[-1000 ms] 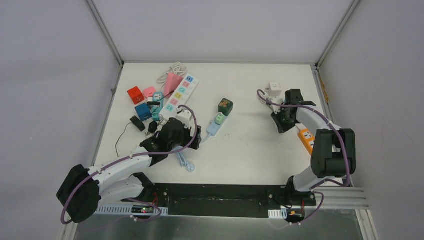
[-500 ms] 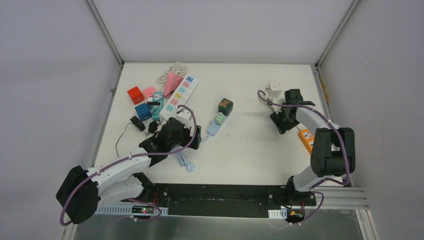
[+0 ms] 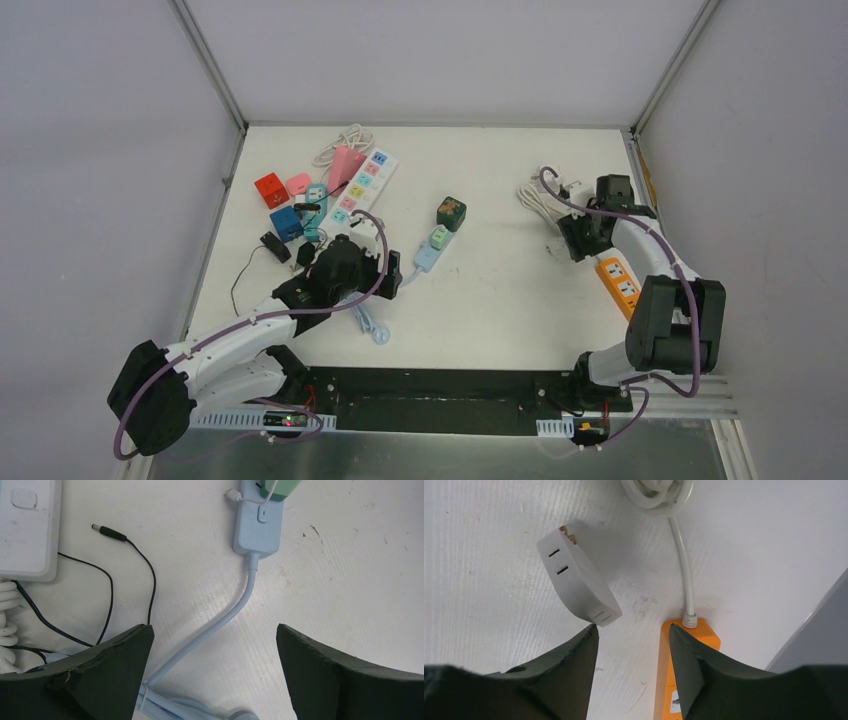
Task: Pull the plug off the socket
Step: Place the plug at the center of the board.
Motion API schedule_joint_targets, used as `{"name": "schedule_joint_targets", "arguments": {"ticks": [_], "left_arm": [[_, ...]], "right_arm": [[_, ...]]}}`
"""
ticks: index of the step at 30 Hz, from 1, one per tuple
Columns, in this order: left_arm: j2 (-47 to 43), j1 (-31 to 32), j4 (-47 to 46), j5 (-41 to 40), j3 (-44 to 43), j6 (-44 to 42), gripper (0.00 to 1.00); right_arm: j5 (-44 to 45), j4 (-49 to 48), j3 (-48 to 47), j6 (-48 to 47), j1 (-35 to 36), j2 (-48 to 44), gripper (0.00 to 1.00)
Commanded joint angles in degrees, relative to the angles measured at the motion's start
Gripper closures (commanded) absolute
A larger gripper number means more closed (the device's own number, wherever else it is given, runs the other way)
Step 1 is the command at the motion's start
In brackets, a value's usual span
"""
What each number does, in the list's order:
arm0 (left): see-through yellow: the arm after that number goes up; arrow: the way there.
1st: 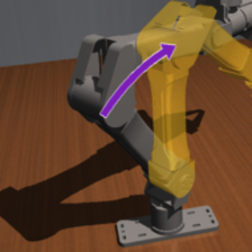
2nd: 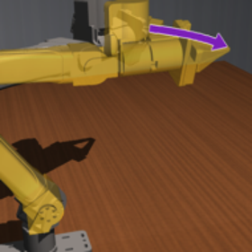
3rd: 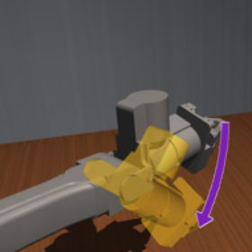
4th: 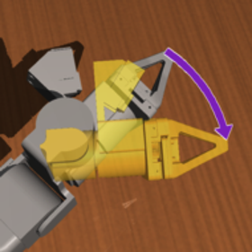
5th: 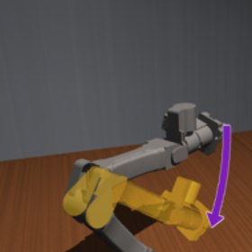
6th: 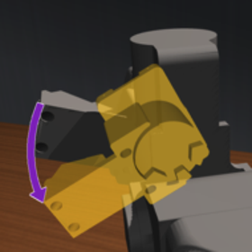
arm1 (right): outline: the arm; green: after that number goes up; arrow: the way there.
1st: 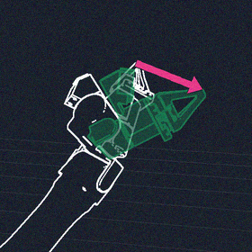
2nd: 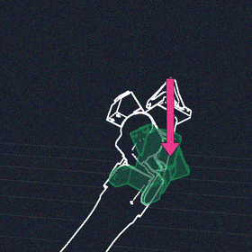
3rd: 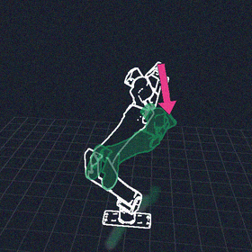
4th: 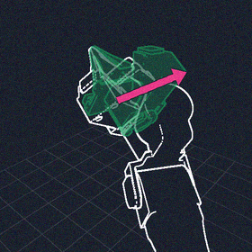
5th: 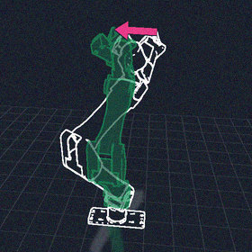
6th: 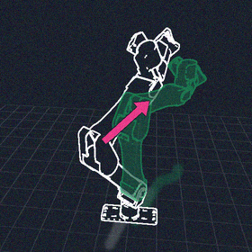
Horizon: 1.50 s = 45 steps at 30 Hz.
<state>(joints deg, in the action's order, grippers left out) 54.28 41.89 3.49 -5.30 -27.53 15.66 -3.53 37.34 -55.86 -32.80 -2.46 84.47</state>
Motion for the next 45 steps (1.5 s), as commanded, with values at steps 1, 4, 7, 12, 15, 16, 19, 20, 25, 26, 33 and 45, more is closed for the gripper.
{"name": "schedule_joint_targets", "arguments": {"ticks": [1,4,7,12,15,16,19,20,25,26,33,45], "left_arm": [[-1.51,-0.58,0.03,1.38,-1.66,0.60,0.01],[-2.46,-0.58,0.27,1.51,-1.73,0.51,0.01],[-3.45,-0.58,0.53,1.58,-1.74,0.43,0.01],[-3.96,-0.58,0.51,2.31,-1.74,0.42,0.01],[-4.18,-0.62,0.30,2.90,-1.66,0.36,0.01],[-4.38,-0.59,0.22,3.13,-1.57,0.34,0.01],[-4.84,-0.58,0.12,3.24,-1.39,0.25,0.01],[-4.96,-0.58,0.12,3.36,-1.39,0.25,0.01],[-5.07,-0.58,-0.72,4.05,-0.94,0.25,0.01],[-5.18,-0.59,-1.16,4.02,-0.63,0.29,0.01],[-7.33,-0.93,-4.52,4.55,2.34,1.65,0.01],[-3.26,-0.95,-11.15,13.84,2.59,1.66,0.01]], "right_arm": [[-2.40,-1.91,-0.18,1.95,-1.91,-3.52,0.44],[-2.14,-2.72,0.03,2.98,-2.90,-4.06,0.45],[-3.21,-3.38,0.42,3.60,-3.42,-4.55,0.47],[-9.06,-1.43,0.17,2.38,-3.52,-4.49,0.50],[-16.05,1.83,-0.17,-0.93,-3.52,-5.43,0.50],[-17.58,2.39,-0.14,-1.47,-3.52,-5.87,0.50],[-19.32,2.56,0.14,-2.00,-3.52,-6.50,0.49],[-19.71,2.69,0.13,-2.07,-3.52,-6.51,0.49],[-23.41,4.41,-0.30,-3.20,-3.52,-6.07,0.49],[-24.24,4.86,-0.38,-3.66,-3.52,-6.07,0.49],[-30.25,9.02,-0.94,-7.49,-3.52,-6.87,0.49],[-36.88,10.44,0.40,-11.21,-3.52,-10.54,0.48]]}}
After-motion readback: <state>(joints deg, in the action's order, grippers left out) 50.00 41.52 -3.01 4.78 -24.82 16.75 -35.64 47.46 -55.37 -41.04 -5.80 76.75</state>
